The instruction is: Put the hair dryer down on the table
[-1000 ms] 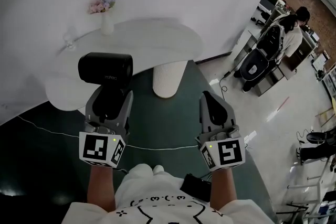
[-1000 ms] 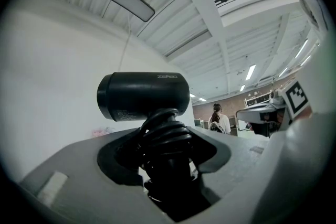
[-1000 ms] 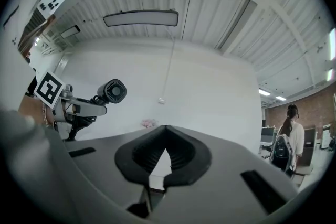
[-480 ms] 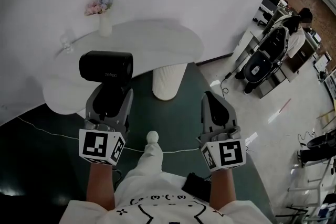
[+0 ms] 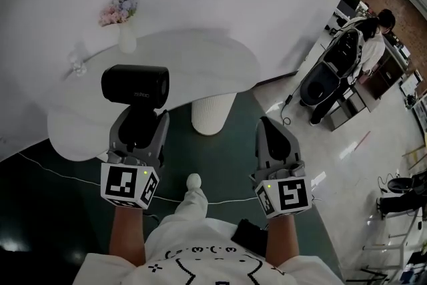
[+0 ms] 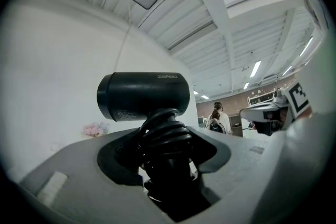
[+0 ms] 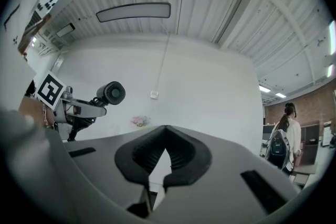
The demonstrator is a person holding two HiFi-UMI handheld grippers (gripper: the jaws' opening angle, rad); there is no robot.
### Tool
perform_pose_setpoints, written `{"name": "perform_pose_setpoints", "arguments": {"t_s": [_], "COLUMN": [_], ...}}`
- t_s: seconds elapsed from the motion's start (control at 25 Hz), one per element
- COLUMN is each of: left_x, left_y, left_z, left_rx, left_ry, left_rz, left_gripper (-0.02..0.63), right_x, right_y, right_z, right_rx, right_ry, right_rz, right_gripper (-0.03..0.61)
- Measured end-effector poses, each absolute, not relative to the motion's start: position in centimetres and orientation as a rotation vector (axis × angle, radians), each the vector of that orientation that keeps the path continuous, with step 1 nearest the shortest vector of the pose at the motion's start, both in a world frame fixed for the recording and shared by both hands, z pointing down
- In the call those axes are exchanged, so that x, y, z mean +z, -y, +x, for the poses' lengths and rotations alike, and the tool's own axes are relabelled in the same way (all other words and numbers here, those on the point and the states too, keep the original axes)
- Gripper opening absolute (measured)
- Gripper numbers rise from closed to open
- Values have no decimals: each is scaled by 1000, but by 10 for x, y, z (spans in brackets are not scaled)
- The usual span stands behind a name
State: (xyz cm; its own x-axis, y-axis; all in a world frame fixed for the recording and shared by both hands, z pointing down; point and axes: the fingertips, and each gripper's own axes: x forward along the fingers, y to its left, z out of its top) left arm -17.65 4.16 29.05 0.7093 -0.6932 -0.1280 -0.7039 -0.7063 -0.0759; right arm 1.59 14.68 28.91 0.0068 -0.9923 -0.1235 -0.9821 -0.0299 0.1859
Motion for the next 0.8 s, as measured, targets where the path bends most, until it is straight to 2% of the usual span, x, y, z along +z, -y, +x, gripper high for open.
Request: {"name": "perform_pose_setpoints", "arguments": {"t_s": [0.4,0.68,0.8], "left_x": [294,295,298], "left_y": [61,187,200], "left_z": [-119,-86,-82], "left_rx": [166,164,154], "left_ry": [-1155,-1168,-1190], "left_rz": [-2846,-2878,-2874], "left_gripper": [250,249,249], "right_x": [283,277,280], "right_y": [-55,73,89], "right_z": [75,104,108], "right_rx": [-346,-349,-333], "right_ry": [2109,2097,2106], "right_rz": [2175,2144,2125], "right_gripper": [-5,-5,-5]}}
